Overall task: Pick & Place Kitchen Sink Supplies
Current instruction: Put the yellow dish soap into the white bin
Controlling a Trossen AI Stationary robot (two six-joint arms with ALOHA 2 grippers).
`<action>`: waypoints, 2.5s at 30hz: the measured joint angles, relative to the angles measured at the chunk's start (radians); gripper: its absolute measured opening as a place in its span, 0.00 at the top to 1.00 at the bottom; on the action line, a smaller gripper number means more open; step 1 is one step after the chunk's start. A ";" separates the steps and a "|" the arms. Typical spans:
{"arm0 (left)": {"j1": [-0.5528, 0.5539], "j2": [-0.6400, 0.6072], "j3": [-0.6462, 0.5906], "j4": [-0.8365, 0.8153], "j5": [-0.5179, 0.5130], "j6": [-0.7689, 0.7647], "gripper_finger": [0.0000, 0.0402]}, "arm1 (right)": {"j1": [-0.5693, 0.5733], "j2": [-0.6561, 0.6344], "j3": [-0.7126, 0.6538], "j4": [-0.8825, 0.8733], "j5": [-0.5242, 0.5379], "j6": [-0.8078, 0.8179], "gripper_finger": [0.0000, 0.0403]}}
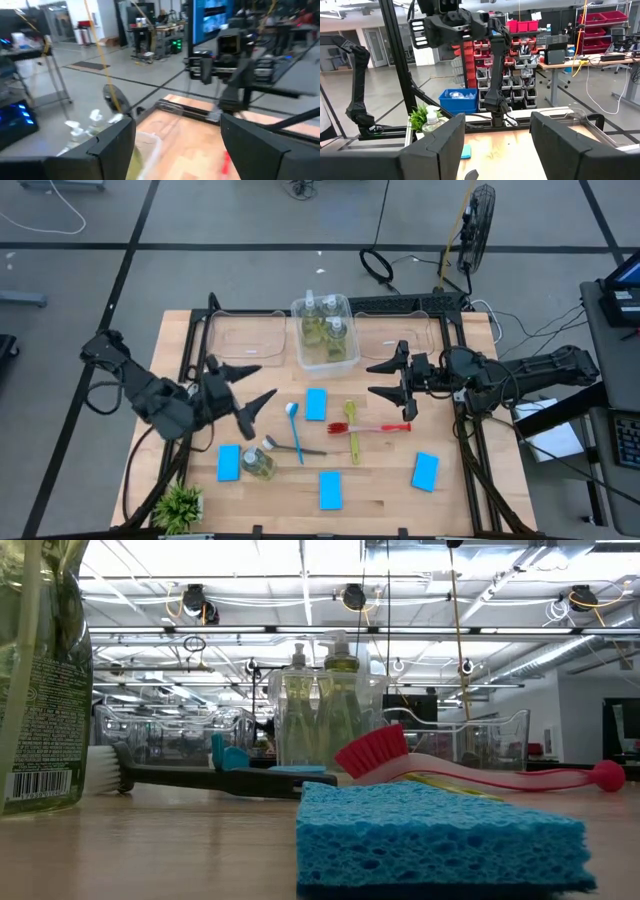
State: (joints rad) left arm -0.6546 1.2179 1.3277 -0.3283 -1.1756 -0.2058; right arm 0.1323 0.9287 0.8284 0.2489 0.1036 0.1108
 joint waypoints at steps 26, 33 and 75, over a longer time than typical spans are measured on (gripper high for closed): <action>-0.300 -0.033 0.000 -0.761 0.765 -1.519 0.32 | 0.000 0.000 0.000 -0.017 0.000 0.034 0.48; -0.313 0.006 0.000 -0.856 0.834 -1.616 0.32 | 0.000 0.000 0.000 -0.017 0.000 0.031 0.48; -0.297 0.203 0.000 -0.857 0.527 -1.238 0.32 | -0.001 0.003 0.000 -0.023 0.005 0.038 0.48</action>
State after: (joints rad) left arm -0.9516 1.4212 1.3273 -1.1855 -0.6489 -1.4435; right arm 0.1314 0.9314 0.8284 0.2264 0.1081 0.1486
